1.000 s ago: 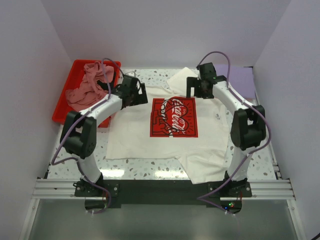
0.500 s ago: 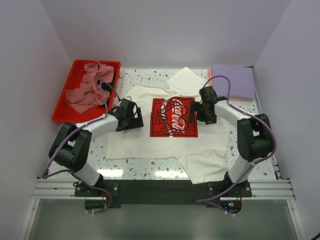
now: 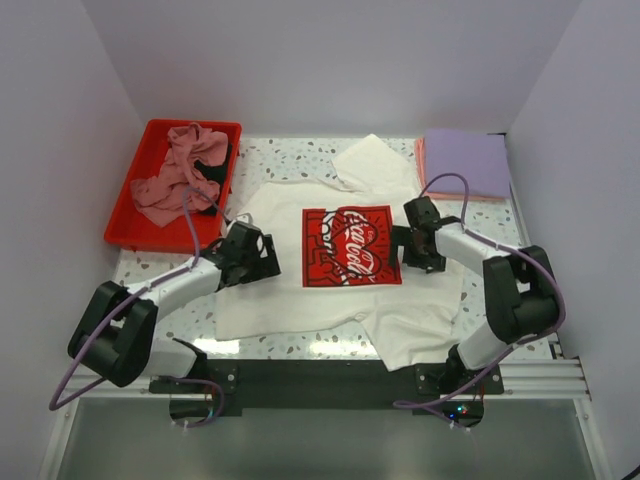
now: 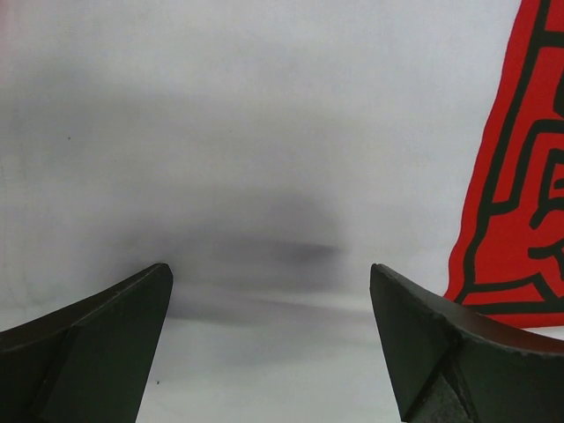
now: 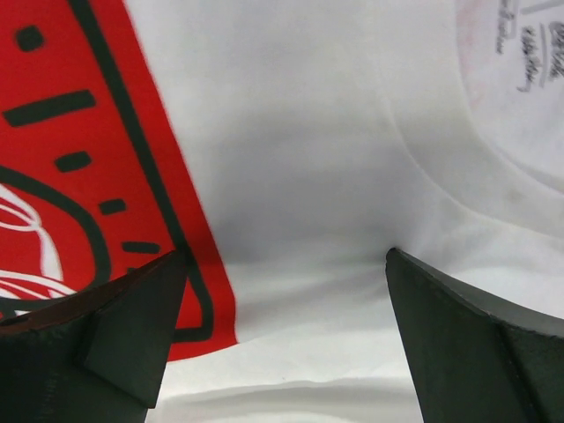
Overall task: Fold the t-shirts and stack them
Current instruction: Flatten the tshirt out
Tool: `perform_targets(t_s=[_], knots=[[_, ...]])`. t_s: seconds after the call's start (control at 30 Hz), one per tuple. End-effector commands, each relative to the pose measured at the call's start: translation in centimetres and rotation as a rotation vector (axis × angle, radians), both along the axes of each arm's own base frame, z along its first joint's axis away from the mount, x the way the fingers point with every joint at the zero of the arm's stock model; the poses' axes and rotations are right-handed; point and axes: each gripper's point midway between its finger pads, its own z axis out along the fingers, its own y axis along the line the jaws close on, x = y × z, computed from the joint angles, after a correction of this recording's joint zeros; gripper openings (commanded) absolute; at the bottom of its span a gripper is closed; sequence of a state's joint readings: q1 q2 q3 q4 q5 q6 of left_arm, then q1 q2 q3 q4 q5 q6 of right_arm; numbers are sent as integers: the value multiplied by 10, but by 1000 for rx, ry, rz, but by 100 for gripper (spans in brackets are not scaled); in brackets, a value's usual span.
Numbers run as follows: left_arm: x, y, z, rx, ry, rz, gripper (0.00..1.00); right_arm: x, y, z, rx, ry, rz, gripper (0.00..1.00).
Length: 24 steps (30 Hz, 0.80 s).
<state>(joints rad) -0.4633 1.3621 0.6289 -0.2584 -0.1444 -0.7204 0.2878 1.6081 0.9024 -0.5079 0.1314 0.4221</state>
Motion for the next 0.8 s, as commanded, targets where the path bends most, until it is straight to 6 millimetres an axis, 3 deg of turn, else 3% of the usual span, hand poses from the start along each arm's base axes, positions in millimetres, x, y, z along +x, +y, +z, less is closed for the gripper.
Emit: perform_targets(t_s=[0.0, 0.13, 0.2, 0.27, 0.33, 0.37, 0.43, 0.47, 0.53, 0.57, 0.63, 0.67, 0.7, 0.73, 0.77], knots=[[-24, 19, -10, 64, 90, 40, 100, -40, -30, -10, -98, 103, -81, 99], [-15, 12, 3, 51, 68, 21, 100, -45, -36, -6, -111, 93, -80, 99], [-11, 8, 11, 41, 51, 6, 100, -40, -26, 1, -58, 69, -43, 99], [2, 5, 28, 44, 3, 2, 100, -27, -17, 17, -11, 13, -31, 99], [21, 5, 48, 60, -65, 16, 100, -8, -1, 46, 70, -89, 7, 99], [41, -3, 71, 42, -130, 14, 100, -3, 4, 56, 97, -117, 23, 99], [67, -6, 94, 72, -214, -10, 100, 5, 15, 84, 151, -191, 81, 99], [92, -12, 114, 81, -274, -9, 100, 7, 16, 91, 150, -211, 93, 99], [117, -6, 125, 147, -314, -22, 100, 5, 24, 108, 197, -249, 147, 99], [142, -4, 129, 177, -331, -43, 100, 3, 26, 112, 213, -264, 164, 99], [165, -11, 127, 141, -320, -107, 100, -1, 32, 117, 243, -290, 198, 99], [190, -7, 125, 151, -316, -119, 100, -3, 32, 117, 250, -290, 202, 99], [200, -7, 121, 165, -305, -130, 100, -5, 33, 116, 252, -288, 209, 99], [209, -6, 96, 200, -246, -156, 100, -6, 33, 116, 256, -288, 211, 99], [231, -9, 114, 221, -290, -195, 100, -7, 33, 114, 259, -283, 211, 99]])
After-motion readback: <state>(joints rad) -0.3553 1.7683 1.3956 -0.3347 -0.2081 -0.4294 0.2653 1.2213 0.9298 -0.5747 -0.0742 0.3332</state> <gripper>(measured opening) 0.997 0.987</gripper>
